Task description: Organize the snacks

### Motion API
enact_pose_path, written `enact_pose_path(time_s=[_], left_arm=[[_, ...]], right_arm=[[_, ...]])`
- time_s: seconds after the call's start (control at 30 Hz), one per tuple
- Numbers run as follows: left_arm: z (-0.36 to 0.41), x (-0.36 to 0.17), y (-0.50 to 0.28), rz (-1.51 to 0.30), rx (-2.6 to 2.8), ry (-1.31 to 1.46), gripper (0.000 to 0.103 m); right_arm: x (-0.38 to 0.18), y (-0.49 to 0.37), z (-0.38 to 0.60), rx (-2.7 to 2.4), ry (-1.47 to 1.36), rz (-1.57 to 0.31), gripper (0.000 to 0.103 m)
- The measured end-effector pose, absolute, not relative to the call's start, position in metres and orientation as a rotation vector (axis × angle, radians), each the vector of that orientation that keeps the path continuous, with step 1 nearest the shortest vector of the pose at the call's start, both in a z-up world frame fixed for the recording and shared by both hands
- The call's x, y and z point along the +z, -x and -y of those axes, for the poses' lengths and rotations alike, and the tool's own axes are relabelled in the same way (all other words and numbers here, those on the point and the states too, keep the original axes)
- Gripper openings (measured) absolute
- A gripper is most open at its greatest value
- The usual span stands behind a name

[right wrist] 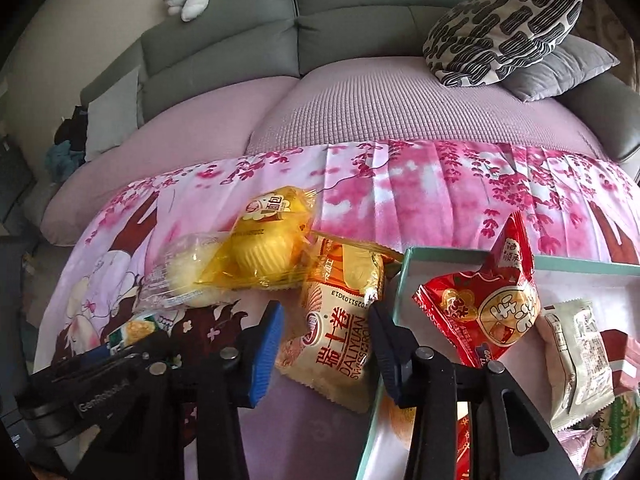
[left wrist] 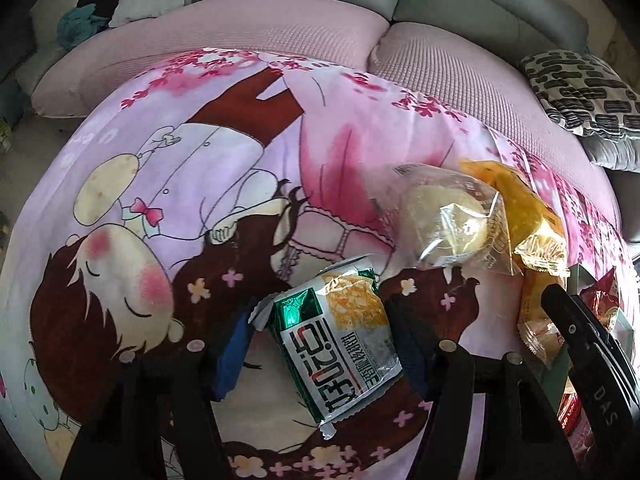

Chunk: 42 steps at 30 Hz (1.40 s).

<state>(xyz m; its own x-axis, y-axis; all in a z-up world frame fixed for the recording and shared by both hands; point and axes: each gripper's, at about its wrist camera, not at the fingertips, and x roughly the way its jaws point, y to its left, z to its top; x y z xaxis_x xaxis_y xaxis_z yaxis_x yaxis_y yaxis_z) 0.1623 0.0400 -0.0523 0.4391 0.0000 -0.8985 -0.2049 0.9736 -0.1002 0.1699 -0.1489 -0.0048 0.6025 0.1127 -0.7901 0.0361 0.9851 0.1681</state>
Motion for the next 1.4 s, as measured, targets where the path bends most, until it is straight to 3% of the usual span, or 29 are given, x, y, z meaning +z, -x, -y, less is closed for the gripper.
enact_pose_path(time_s=[1.4], left_arm=[[-0.056, -0.055, -0.16, -1.118, 0.102, 0.253, 0.067]], right_arm=[[-0.013, -0.169, 0.126, -0.001, -0.149, -1.073, 0.048]])
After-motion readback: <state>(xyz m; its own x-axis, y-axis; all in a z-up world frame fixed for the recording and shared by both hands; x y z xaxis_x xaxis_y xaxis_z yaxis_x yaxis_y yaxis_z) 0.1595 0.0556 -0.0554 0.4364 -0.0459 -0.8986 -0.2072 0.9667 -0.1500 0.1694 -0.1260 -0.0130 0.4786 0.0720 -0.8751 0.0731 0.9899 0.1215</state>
